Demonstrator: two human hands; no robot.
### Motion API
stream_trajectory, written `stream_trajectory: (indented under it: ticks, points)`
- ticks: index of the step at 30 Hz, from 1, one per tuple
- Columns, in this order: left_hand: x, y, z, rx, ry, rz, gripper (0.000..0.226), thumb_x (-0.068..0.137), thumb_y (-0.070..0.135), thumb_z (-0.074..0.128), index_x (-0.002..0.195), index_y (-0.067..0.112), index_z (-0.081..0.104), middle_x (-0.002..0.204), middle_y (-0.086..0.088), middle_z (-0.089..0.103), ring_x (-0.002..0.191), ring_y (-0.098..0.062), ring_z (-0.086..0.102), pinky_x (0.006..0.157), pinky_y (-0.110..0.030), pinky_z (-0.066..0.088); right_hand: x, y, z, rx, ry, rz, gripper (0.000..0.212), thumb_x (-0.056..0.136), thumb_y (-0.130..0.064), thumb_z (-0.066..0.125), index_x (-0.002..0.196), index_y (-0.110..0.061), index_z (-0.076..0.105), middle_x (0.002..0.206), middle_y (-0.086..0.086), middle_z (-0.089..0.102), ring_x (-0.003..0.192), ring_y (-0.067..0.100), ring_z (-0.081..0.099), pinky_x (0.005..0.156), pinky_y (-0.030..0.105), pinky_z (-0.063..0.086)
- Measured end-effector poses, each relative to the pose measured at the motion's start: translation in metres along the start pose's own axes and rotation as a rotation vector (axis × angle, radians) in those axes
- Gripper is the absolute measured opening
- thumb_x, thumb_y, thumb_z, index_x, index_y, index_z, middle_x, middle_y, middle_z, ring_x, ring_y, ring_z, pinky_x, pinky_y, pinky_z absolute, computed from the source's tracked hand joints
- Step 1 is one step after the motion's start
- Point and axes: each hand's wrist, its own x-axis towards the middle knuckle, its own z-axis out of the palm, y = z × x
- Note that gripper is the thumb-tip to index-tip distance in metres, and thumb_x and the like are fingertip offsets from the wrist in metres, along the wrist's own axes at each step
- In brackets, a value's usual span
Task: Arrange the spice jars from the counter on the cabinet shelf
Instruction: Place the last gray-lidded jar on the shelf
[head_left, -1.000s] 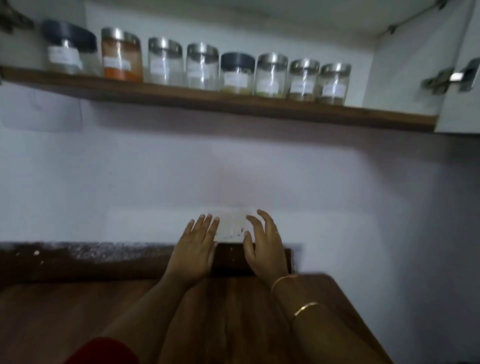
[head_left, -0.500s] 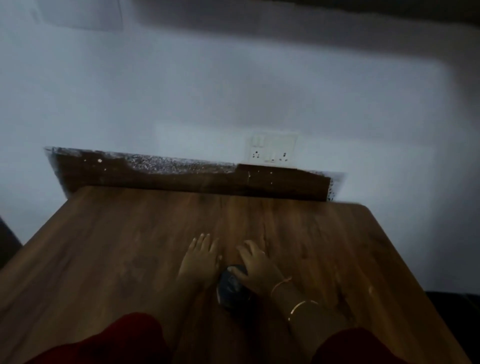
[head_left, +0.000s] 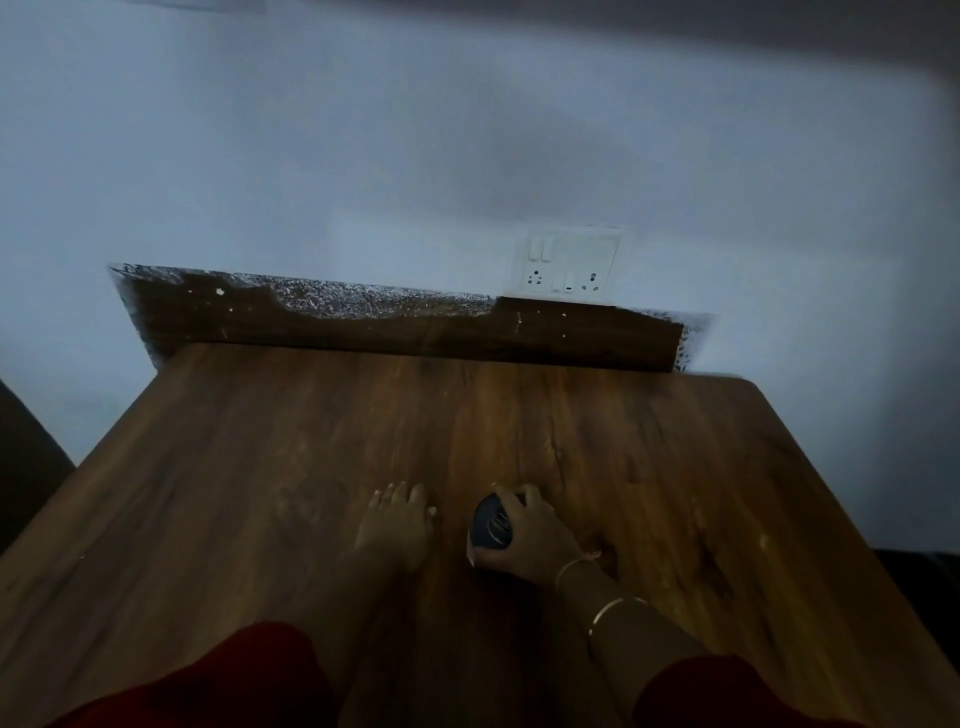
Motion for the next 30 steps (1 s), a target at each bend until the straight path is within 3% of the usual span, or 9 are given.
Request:
stream_trajectory:
  ticks: [5,9,11,14,16,19,22,27,30]
  points:
    - [0.011,0.002,-0.015,-0.309,0.044,-0.02,0.037,0.101,0.034,0.032,0.124,0.009,0.046,0.128,-0.013,0.052,0.113,-0.026,0.051,0.096,-0.036,0.037,0.006,-0.007,-0.023,0.268,0.159,0.023,0.095,0.07,-0.052,0.074,0.147,-0.023,0.027,0.145,0.005,0.034,0.132,0.021,0.038,0.108,0.036,0.037]
    - [0.021,0.013,-0.043,-0.772,0.052,-0.101,0.04,0.1,0.037,0.034,0.125,0.01,0.048,0.121,-0.01,0.057,0.095,-0.013,0.054,0.083,-0.027,0.04,0.012,-0.022,-0.06,0.612,0.25,-0.012,0.105,0.065,-0.044,0.081,0.148,-0.029,0.018,0.15,0.005,0.032,0.135,0.025,0.037,0.105,0.034,0.038]
    - [0.026,0.022,-0.058,-0.992,0.046,-0.095,0.04,0.1,0.04,0.033,0.124,0.013,0.049,0.118,-0.007,0.057,0.09,-0.009,0.056,0.073,-0.023,0.043,0.014,-0.032,-0.082,0.736,0.272,-0.064,0.109,0.063,-0.041,0.083,0.147,-0.036,0.015,0.141,0.001,0.039,0.129,0.024,0.044,0.099,0.033,0.044]
    - [0.028,0.039,-0.083,-1.384,0.024,-0.019,0.041,0.099,0.045,0.03,0.115,0.019,0.056,0.113,-0.007,0.062,0.097,-0.017,0.062,0.084,-0.036,0.051,0.017,-0.047,-0.113,0.796,0.379,-0.148,0.105,0.063,-0.036,0.085,0.146,-0.038,0.019,0.125,-0.007,0.047,0.115,0.017,0.052,0.091,0.03,0.052]
    - [0.028,0.052,-0.102,-1.613,0.011,0.042,0.042,0.096,0.051,0.032,0.109,0.023,0.061,0.105,-0.005,0.068,0.096,-0.019,0.065,0.08,-0.035,0.054,0.017,-0.056,-0.132,0.855,0.436,-0.201,0.1,0.065,-0.031,0.084,0.144,-0.038,0.023,0.124,-0.005,0.051,0.111,0.013,0.055,0.084,0.023,0.053]
    - [0.027,0.069,-0.128,-1.896,-0.039,0.193,0.052,0.093,0.055,0.035,0.121,0.018,0.06,0.115,-0.012,0.067,0.106,-0.026,0.064,0.085,-0.038,0.054,0.016,-0.071,-0.157,0.946,0.535,-0.279,0.093,0.068,-0.028,0.083,0.141,-0.035,0.028,0.122,0.001,0.055,0.11,0.014,0.058,0.079,0.018,0.054]
    - [0.021,0.085,-0.156,-1.925,0.04,0.322,0.054,0.091,0.054,0.036,0.127,0.019,0.054,0.116,-0.009,0.066,0.104,-0.022,0.065,0.077,-0.033,0.056,0.014,-0.088,-0.181,1.049,0.619,-0.368,0.078,0.074,-0.021,0.079,0.136,-0.033,0.033,0.114,0.002,0.057,0.102,0.01,0.06,0.073,0.013,0.052]
    - [0.006,0.109,-0.195,-1.863,0.214,0.49,0.063,0.087,0.052,0.045,0.133,0.01,0.044,0.129,-0.017,0.056,0.115,-0.029,0.057,0.09,-0.044,0.051,0.005,-0.116,-0.219,1.321,0.679,-0.52,0.069,0.072,-0.027,0.076,0.131,-0.026,0.041,0.098,0.003,0.062,0.088,0.008,0.066,0.072,0.019,0.052]
    - [-0.003,0.116,-0.213,-1.782,0.307,0.529,0.07,0.08,0.055,0.054,0.131,0.01,0.04,0.123,-0.012,0.058,0.107,-0.02,0.062,0.087,-0.039,0.054,-0.002,-0.134,-0.239,1.417,0.667,-0.603,0.056,0.077,-0.029,0.066,0.128,-0.024,0.044,0.09,-0.004,0.065,0.08,0.006,0.068,0.067,0.022,0.054]
